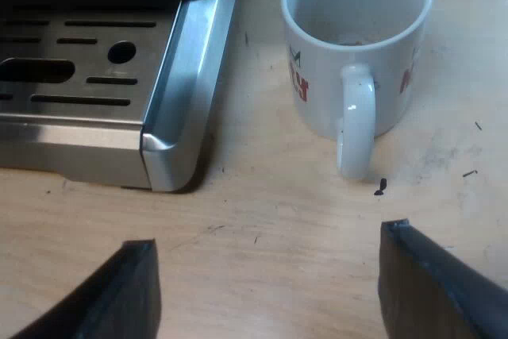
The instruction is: Place mug into machine
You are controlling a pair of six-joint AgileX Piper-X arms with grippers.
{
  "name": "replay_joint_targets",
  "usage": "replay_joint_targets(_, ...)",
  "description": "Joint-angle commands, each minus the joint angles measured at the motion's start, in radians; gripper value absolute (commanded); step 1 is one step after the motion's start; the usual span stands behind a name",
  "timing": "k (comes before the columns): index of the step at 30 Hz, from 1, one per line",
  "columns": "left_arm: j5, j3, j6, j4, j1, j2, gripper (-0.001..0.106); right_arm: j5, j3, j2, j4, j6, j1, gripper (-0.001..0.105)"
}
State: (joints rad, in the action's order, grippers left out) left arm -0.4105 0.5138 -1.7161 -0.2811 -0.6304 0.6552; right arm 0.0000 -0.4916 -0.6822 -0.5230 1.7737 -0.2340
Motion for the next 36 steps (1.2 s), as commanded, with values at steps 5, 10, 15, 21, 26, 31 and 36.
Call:
replay_joint_targets(5, 0.011, 0.005, -0.009, 0.024, -0.003, -0.003, 0.065, 0.035, 0.127, 0.001, 0.211, 0.002, -0.002, 0.059)
replay_joint_targets(10, 0.011, 0.005, -0.009, 0.024, -0.003, -0.003, 0.065, 0.105, 0.238, 0.001, 0.373, 0.002, -0.002, 0.059)
replay_joint_targets(15, 0.011, 0.005, -0.009, 0.024, -0.003, -0.003, 0.065, 0.127, 0.306, 0.001, 0.469, 0.002, -0.002, 0.059)
replay_joint_targets(21, 0.011, 0.005, -0.009, 0.024, -0.003, -0.003, 0.065, 0.123, 0.372, -0.039, 0.611, 0.002, -0.002, 0.059)
replay_joint_targets(26, 0.011, 0.005, -0.009, 0.024, -0.003, -0.003, 0.065, 0.115, 0.378, -0.118, 0.721, 0.002, -0.002, 0.059)
replay_joint_targets(31, 0.011, 0.005, -0.009, 0.024, -0.003, -0.003, 0.065, 0.115, 0.378, -0.229, 0.83, 0.002, -0.002, 0.059)
replay_joint_targets(36, 0.011, 0.005, -0.009, 0.024, -0.003, -0.003, 0.065, 0.115, 0.378, -0.335, 0.929, -0.004, -0.002, 0.059)
